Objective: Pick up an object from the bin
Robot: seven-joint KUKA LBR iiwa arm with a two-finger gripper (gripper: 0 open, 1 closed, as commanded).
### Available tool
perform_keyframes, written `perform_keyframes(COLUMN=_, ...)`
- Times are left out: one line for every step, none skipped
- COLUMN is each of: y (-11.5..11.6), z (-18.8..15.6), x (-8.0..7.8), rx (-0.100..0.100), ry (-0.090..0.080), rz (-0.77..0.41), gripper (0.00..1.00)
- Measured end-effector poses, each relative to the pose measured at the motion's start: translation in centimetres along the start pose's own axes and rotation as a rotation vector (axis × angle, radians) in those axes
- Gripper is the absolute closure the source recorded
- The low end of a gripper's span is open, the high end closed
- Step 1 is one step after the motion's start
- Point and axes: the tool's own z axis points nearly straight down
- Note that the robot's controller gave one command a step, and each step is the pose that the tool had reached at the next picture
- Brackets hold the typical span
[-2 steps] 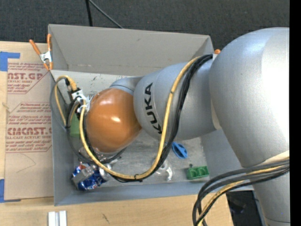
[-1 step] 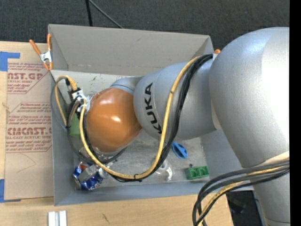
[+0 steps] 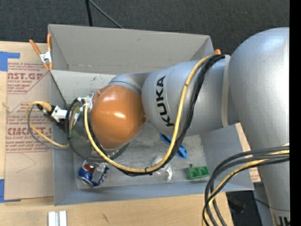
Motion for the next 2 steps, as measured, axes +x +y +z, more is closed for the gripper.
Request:
perform_keyframes(y=-0.9, z=-10.4, x=2.0, rx=-0.013, ry=0.003, rz=-0.038, gripper=1.00)
perform_keyframes(y=-1.5, z=-19.2, x=4.2, rx=-0.013, ry=0.003, rz=-0.051, gripper=1.00)
